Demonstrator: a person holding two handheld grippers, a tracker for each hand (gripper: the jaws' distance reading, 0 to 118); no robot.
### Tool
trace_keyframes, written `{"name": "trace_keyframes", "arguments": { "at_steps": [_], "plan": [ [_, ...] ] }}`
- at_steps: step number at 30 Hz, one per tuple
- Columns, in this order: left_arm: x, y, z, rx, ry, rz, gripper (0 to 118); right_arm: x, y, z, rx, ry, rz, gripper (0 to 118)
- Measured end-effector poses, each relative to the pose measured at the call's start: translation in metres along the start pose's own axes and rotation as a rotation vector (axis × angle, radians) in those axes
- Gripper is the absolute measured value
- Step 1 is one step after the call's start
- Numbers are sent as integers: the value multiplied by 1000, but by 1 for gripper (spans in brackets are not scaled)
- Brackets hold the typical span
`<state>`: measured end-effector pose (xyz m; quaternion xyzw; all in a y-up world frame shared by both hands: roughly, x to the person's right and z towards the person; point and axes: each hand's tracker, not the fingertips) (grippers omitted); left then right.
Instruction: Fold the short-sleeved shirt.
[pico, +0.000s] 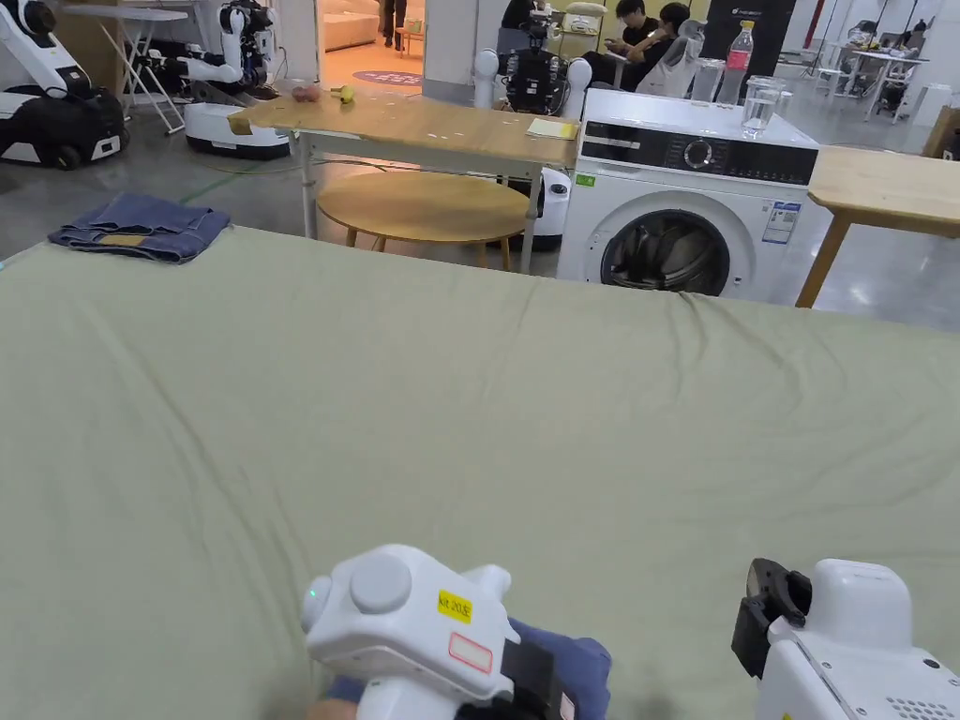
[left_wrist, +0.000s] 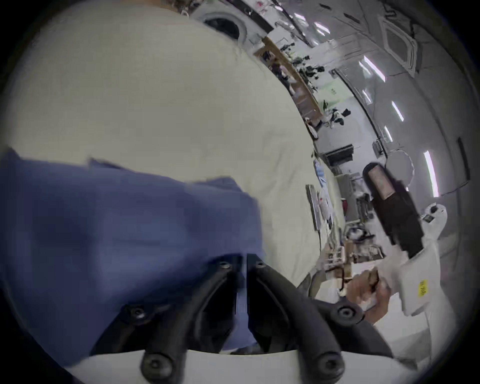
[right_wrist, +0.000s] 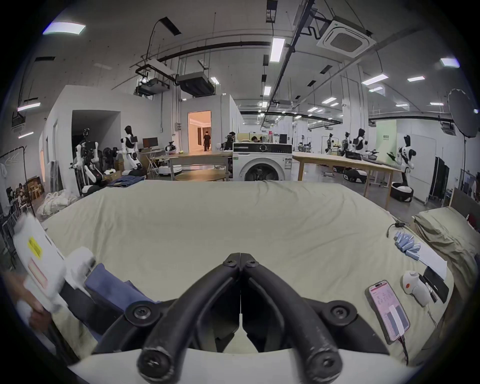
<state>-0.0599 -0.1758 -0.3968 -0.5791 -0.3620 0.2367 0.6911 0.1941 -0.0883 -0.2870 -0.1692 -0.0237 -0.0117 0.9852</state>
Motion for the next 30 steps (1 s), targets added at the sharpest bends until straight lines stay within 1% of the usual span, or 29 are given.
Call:
{"name": "trace_keyframes", "arguments": {
  "at_steps": [5,7,11,13,15,17,19,23,29,30],
  "plan": [
    [-13,-8,-31,29,0,15,0,2,-1,-2,-8,-5,-1,0],
    [-9,-9,-31,53,13,-58,0,3,-1,-2,-7,-7,-4,0],
    [-3,-9,-22,48,25,-42,0,2,1,-2,0,-10,-5,0],
    [5,-8,-8,100,47,-73,0,1,2,-4,6,-10,-9,0],
    [14,-7,13,189,75,-139,0,-3,4,-6,20,-17,-9,0],
    [21,-5,42,318,146,-213,0,-7,7,-11,30,-26,-11,0],
    [28,-6,69,463,245,-289,0,-11,10,-15,54,-31,-24,0],
    [32,-14,115,738,452,-392,0,-24,19,-20,107,-41,-35,0],
    [28,-37,159,1128,667,-480,0,-39,31,-22,189,-50,-36,0],
    [28,-41,163,1166,689,-504,0,-41,32,-22,202,-49,-37,0]
  ]
}}
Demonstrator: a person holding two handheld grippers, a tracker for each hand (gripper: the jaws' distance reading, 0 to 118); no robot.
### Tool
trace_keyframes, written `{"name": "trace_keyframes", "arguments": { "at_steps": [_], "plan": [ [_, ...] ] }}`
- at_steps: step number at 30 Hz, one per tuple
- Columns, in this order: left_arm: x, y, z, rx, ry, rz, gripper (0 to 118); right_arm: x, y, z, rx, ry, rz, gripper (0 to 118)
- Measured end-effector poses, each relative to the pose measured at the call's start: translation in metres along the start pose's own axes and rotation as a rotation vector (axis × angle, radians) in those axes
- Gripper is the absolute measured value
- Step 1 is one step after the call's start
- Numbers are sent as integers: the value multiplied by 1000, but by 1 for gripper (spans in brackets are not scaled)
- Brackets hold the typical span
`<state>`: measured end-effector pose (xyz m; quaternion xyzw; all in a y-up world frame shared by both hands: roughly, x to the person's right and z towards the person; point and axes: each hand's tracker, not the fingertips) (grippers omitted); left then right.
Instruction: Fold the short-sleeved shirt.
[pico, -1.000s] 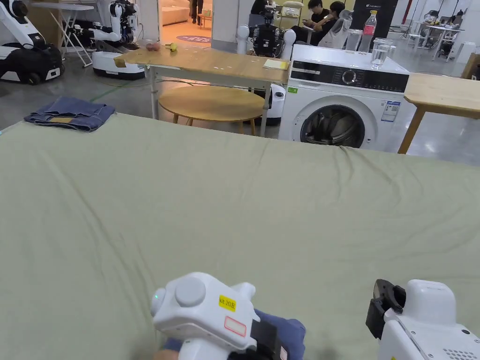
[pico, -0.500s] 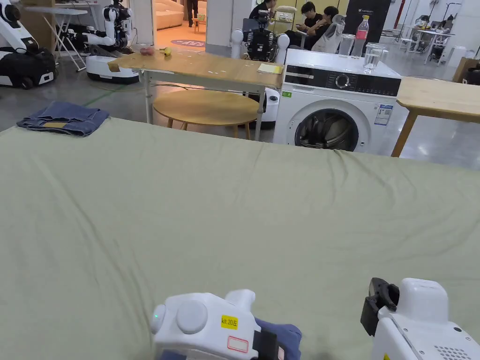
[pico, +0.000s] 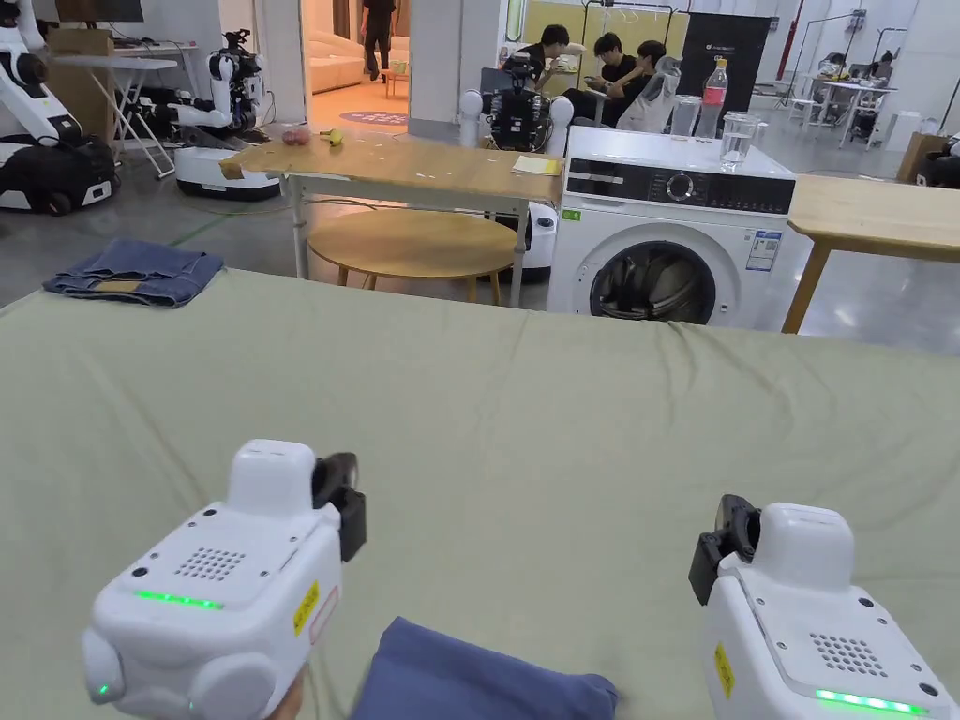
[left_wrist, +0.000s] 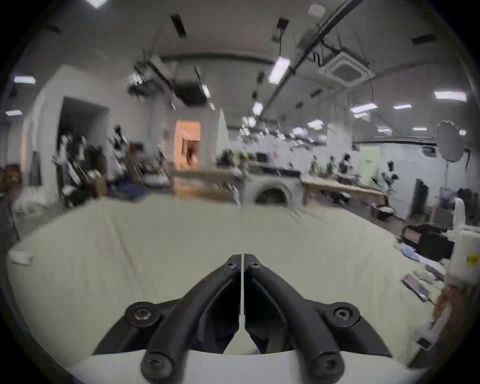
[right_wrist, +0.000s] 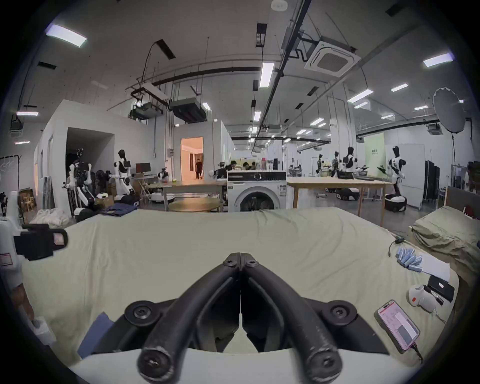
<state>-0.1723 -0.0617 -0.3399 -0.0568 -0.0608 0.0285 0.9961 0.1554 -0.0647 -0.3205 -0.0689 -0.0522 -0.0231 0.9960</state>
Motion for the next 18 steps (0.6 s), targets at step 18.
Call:
{"name": "trace_keyframes", "arguments": {
  "at_steps": [18],
  "plan": [
    [-30,-16,23,-53,34,-8,0,-48,-62,51,-274,203,128,0]
  ]
}}
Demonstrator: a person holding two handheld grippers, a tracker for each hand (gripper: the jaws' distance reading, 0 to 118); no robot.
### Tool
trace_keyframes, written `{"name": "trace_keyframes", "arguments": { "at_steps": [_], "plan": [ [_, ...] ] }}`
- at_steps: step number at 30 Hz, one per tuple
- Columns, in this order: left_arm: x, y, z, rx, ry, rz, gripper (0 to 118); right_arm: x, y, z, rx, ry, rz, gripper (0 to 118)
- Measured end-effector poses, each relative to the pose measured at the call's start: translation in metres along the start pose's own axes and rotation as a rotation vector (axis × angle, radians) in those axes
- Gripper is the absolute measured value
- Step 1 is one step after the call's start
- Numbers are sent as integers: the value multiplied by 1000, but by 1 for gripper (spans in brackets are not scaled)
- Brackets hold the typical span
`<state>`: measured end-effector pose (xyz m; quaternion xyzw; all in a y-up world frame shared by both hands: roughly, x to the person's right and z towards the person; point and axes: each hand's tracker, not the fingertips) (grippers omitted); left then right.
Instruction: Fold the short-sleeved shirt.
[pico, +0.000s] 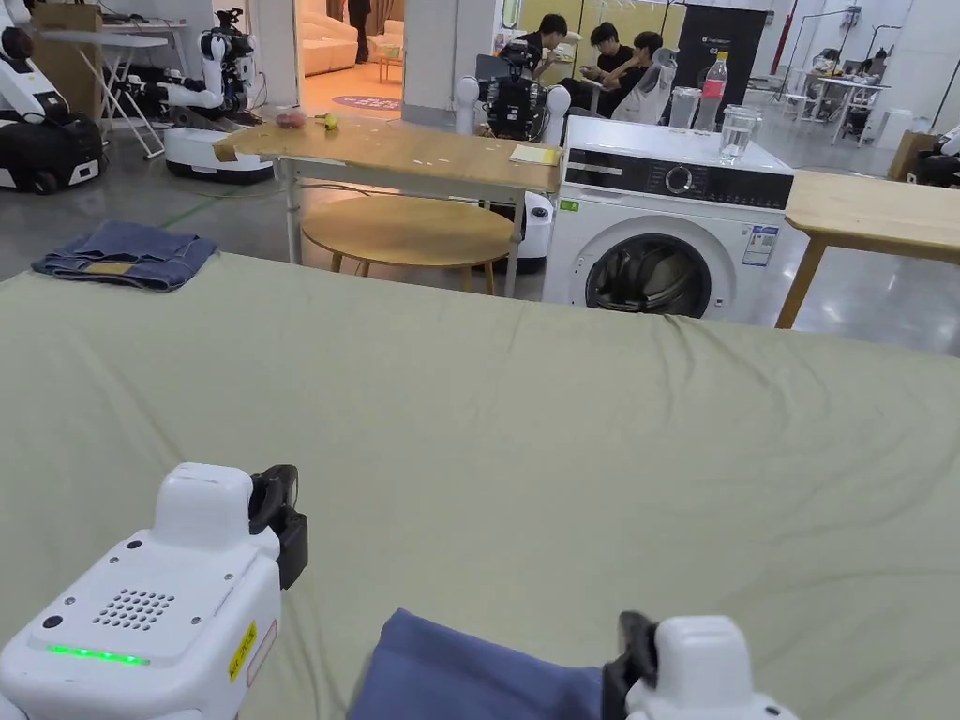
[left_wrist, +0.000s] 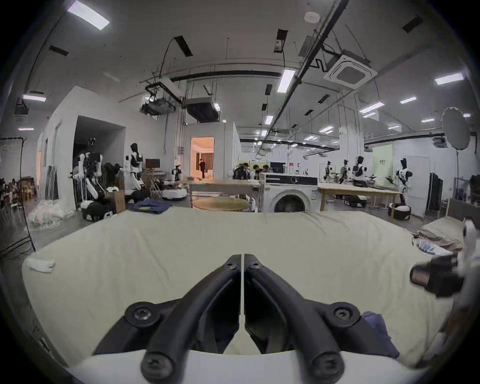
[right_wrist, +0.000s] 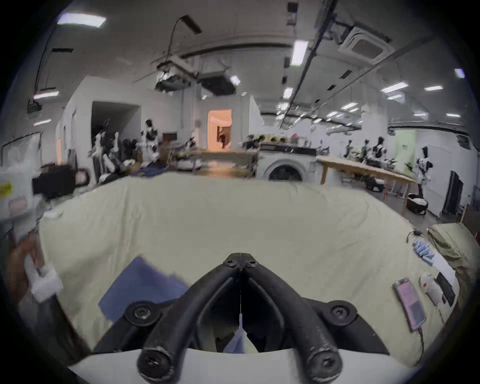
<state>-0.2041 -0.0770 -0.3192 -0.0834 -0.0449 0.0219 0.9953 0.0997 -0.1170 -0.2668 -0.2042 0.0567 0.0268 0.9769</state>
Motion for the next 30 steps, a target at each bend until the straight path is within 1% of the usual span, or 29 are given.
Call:
{"name": "trace_keyframes", "arguments": {
  "at_steps": [2,3,5,8,10,12,14,17,18,20,21,22,23,25,26,30],
  "plan": [
    [-3,-6,1,-29,-1,2,0,-13,-17,-9,-74,20,25,0],
    [-6,-9,2,-41,-5,4,0,-16,-23,-16,-104,11,26,0],
    [-10,-15,4,-65,-12,16,0,-18,-37,-34,-187,1,-3,0],
    [-18,-21,5,-111,-17,33,0,-14,-54,-64,-348,-24,-20,0],
    [-24,-24,5,-148,-34,43,0,-8,-54,-65,-304,-12,-50,0],
    [-30,-27,5,-212,-64,65,0,-10,-46,-64,-323,-17,-30,0],
    [-36,-27,3,-288,-110,106,0,-9,-46,-66,-327,-18,-27,0],
    [-49,-29,-8,-422,-241,214,0,-7,-47,-66,-329,-10,-34,0],
    [-54,-30,-14,-477,-292,255,7,-6,-47,-66,-329,-9,-33,0],
    [-64,-35,-29,-641,-414,349,42,-5,-48,-66,-330,-4,-30,0],
    [-66,-38,-36,-717,-477,386,56,-5,-47,-66,-331,-2,-31,0],
    [-69,-42,-43,-759,-530,425,63,-4,-46,-66,-335,0,-31,0],
    [-71,-45,-48,-796,-547,443,68,-3,-46,-67,-336,2,-30,0],
    [-77,-55,-63,-843,-569,461,70,-2,-46,-67,-339,8,-31,0],
    [-80,-59,-69,-869,-591,471,74,-1,-46,-67,-339,11,-32,0],
    [-82,-72,-92,-944,-671,556,75,-1,-46,-66,-340,15,-36,0]
  ]
}}
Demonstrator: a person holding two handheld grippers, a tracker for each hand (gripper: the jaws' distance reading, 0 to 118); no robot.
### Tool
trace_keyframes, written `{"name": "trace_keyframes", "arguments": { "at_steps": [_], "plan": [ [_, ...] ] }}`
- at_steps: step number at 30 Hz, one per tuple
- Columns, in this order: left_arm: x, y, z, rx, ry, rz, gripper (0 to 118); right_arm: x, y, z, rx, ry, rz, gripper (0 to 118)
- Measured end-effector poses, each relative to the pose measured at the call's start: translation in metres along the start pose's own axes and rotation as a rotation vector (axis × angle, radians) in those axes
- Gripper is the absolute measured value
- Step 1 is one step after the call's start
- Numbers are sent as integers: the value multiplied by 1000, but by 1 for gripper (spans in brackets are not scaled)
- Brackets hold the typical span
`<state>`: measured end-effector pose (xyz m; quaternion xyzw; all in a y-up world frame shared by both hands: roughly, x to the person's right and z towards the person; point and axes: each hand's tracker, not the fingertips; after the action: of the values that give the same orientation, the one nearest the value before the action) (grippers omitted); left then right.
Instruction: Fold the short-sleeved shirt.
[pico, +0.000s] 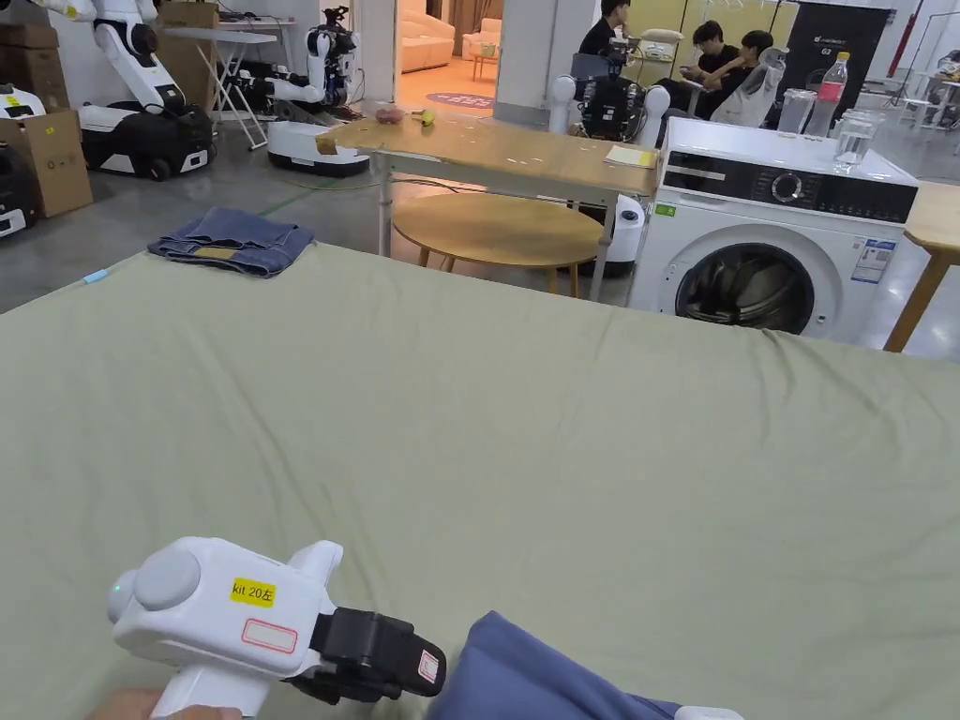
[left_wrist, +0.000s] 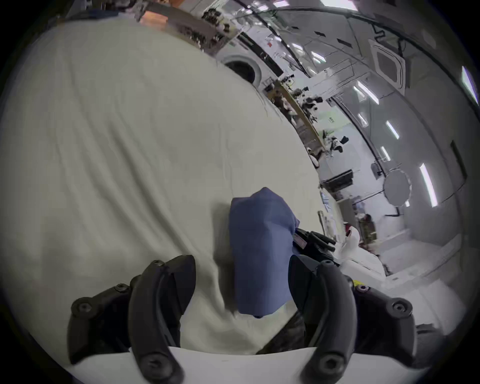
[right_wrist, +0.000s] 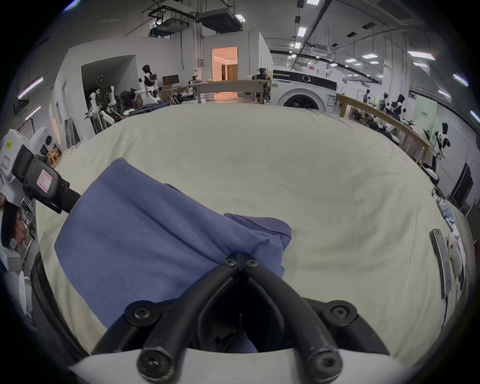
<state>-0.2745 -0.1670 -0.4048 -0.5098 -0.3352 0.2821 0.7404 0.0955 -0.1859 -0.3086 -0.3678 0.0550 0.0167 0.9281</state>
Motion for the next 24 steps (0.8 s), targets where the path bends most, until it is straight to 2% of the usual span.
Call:
{"name": "trace_keyframes", "arguments": {
  "at_steps": [5,10,15,16,17,18,19,24],
  "plan": [
    [-10,12,-28,-59,-120,58,75,1,-1,0,2,3,0,0],
    [3,8,-72,-232,-167,28,75,1,0,0,1,7,-3,0],
    [-10,10,-86,-151,-252,146,75,0,0,1,3,6,-1,0],
    [-14,9,-87,-139,-259,168,69,0,0,1,2,6,-2,0],
    [-15,7,-87,-124,-266,172,56,0,0,1,2,6,-5,0],
    [-15,3,-86,-106,-239,151,37,1,0,0,2,7,-9,0],
    [-16,0,-84,-87,-187,126,32,2,-1,0,3,11,-14,0],
    [-12,-15,-79,-54,-199,143,24,-1,0,3,12,12,-14,0]
  ]
}}
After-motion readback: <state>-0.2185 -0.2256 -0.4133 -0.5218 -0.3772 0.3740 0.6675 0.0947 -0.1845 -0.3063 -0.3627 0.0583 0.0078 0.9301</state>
